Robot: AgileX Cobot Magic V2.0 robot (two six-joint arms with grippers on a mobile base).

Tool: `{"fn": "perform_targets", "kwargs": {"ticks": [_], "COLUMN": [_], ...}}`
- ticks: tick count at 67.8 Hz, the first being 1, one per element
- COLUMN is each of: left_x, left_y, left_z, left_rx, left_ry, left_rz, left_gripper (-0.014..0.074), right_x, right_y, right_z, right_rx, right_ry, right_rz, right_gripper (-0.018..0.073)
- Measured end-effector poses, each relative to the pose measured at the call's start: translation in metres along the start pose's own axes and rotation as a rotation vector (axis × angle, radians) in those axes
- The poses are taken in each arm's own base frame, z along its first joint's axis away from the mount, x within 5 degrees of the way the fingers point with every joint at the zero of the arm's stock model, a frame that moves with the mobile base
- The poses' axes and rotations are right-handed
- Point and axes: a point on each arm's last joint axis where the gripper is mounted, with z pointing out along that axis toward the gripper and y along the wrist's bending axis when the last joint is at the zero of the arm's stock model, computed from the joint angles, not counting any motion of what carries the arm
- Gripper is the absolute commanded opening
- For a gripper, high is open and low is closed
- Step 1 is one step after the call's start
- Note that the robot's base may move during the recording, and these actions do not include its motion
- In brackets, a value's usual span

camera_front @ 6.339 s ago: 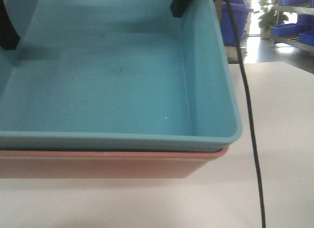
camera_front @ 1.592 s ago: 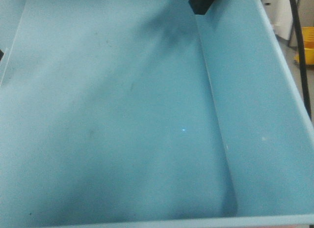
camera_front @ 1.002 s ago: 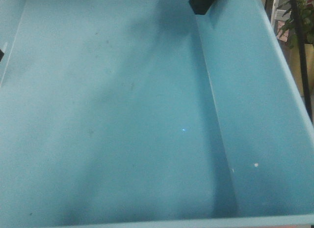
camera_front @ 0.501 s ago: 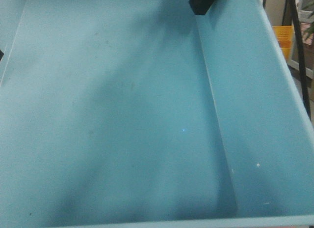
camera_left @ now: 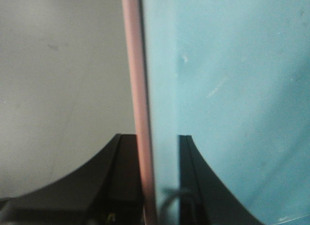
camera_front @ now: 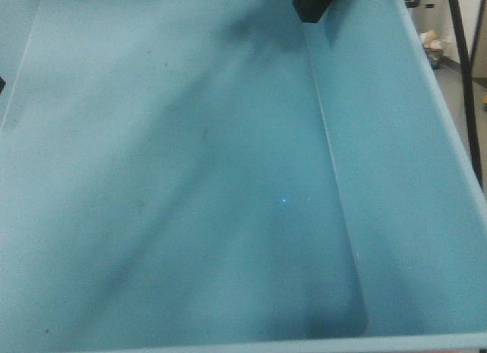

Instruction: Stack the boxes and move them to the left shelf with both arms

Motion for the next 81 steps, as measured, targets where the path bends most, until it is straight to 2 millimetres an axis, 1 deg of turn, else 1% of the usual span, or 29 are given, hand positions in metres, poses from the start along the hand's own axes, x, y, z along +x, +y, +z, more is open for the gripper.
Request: {"fn": "perform_targets", "kwargs": {"ticks": [81], "left_x": [-0.0001], "left_y": [-0.0001], "left_z": [0.0000], "left_rx": [0.001], "left_ry": [-0.001], "left_rz": [0.000], "left_gripper": [-0.0003], "right_x": [0.0000], "right_y": [-0.0001], "right_z": [0.0000], "right_rx": [0.001], "right_ry": [0.000], "right_rz": [-0.002], "right_gripper": [0.0056]}}
